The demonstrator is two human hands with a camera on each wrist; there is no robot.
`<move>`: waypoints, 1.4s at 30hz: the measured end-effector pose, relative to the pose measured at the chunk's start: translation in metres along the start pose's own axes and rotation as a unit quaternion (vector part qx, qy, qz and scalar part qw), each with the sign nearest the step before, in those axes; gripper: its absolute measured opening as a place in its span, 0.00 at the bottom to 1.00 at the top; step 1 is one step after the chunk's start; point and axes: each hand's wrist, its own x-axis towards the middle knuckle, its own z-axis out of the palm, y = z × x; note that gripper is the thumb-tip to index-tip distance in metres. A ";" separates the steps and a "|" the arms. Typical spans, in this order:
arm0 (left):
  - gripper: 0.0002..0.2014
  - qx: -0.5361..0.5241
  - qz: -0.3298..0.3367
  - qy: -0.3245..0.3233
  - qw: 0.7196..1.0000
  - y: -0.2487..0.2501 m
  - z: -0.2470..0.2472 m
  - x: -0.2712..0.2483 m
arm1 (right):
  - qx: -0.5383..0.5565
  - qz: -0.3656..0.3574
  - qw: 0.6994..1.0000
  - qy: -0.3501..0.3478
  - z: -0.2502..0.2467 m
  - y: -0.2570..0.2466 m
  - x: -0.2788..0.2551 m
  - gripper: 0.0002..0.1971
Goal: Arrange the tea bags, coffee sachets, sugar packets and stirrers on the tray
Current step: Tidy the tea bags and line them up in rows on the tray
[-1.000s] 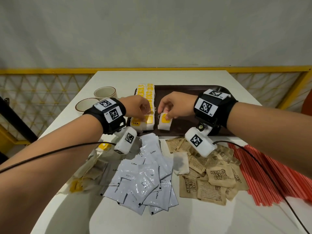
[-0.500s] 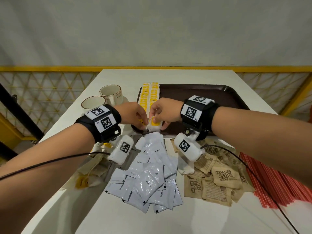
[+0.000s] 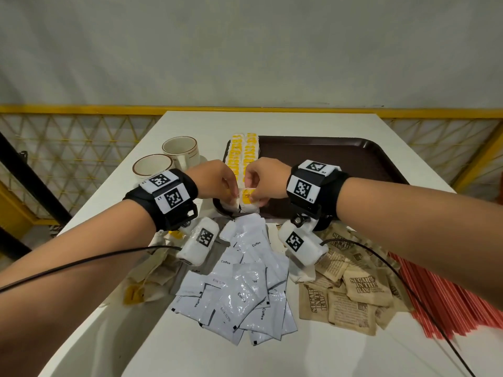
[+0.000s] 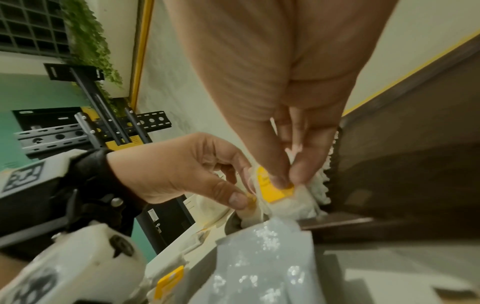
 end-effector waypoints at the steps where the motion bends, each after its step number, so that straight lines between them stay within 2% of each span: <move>1: 0.03 -0.007 -0.003 0.009 1.000 0.001 -0.002 -0.002 | -0.012 -0.002 1.000 0.020 -0.002 0.002 -0.001 0.11; 4: 0.08 -0.026 -0.036 0.032 0.999 0.005 -0.004 -0.004 | -0.047 -0.006 0.997 0.065 -0.011 0.009 -0.005 0.12; 6: 0.13 -0.034 -0.055 0.034 0.997 0.007 -0.004 -0.002 | -0.038 0.012 0.998 0.058 -0.017 0.014 -0.008 0.11; 10: 0.11 0.007 -0.058 0.035 0.998 0.013 0.003 0.008 | 0.040 0.000 0.996 -0.082 -0.022 0.017 -0.018 0.04; 12: 0.09 0.018 -0.062 0.036 0.997 0.015 0.006 0.012 | 0.033 -0.009 0.990 -0.138 -0.019 0.015 -0.018 0.08; 14: 0.09 0.012 -0.062 0.027 0.998 0.016 0.007 0.015 | 0.030 -0.003 0.987 -0.157 -0.014 0.014 -0.017 0.12; 17: 0.08 -0.019 -0.050 0.046 0.998 0.013 0.004 0.013 | 0.080 0.025 0.984 -0.160 -0.015 0.015 -0.017 0.11; 21: 0.08 -0.064 -0.064 0.096 0.991 0.001 -0.006 -0.002 | 0.225 0.113 0.963 -0.095 -0.021 0.020 -0.023 0.08; 25: 0.11 -0.016 -0.094 0.047 0.994 -0.003 -0.003 -0.012 | 0.260 0.139 0.953 -0.070 -0.011 0.020 -0.025 0.10; 32: 0.12 -0.044 -0.122 0.045 0.991 0.003 0.000 -0.009 | 0.223 0.132 0.965 -0.050 0.001 0.012 -0.023 0.06; 36: 0.13 -0.046 -0.127 0.047 0.990 0.003 -0.002 -0.010 | 0.229 0.127 0.964 -0.054 -0.007 0.014 -0.024 0.11; 42: 0.13 -0.039 -0.126 0.024 0.991 0.005 -0.001 -0.008 | 0.140 0.084 0.975 -0.151 -0.006 0.008 -0.020 0.14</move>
